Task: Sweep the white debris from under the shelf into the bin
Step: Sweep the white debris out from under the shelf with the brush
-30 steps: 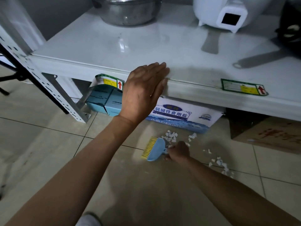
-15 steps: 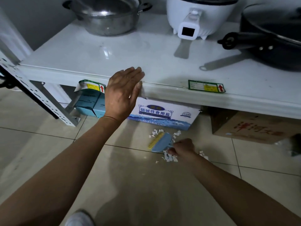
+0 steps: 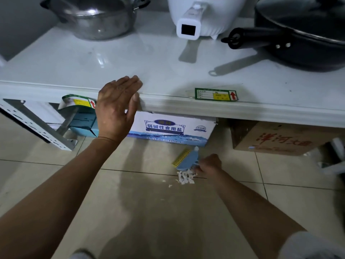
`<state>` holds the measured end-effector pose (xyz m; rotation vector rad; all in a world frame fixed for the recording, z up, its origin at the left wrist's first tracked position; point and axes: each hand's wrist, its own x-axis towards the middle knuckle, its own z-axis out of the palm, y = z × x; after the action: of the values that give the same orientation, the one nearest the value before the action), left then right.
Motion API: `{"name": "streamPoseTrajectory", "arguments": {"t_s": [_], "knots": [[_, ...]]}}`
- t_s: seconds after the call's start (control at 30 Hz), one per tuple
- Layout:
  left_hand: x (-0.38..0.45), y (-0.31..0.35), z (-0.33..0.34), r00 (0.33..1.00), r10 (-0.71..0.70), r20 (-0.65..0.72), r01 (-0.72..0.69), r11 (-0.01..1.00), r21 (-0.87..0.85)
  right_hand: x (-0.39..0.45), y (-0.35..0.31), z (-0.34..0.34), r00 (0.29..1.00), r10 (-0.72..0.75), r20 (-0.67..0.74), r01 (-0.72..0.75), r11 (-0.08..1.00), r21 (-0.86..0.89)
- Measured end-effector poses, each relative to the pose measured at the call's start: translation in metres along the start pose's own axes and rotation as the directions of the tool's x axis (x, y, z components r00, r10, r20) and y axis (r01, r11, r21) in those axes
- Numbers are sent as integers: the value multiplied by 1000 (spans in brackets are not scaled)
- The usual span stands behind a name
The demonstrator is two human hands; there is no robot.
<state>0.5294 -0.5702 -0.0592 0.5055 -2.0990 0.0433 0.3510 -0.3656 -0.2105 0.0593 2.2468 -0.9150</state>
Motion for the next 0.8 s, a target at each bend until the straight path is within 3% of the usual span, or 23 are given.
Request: {"name": "streamPoseTrajectory", "arguments": {"t_s": [0.17,0.43,0.63,0.8], "knots": [[-1,3,1,1000,-10,-12,10,1000,-2,1,27,-38,996,84,-13,-83,995,54],[0,6,-1,1000,-23,-2,23,1000,-10,-11,-5,-26,999,35,-4,-33,977,208],[0,5,-2,1000,-22,9,22,1000,-18,-18,24,-38,994,104,-19,-86,902,422],[2,1,-9,994,12,104,-9,1000,-21,-26,41,-42,995,92,-40,-73,936,345]]}}
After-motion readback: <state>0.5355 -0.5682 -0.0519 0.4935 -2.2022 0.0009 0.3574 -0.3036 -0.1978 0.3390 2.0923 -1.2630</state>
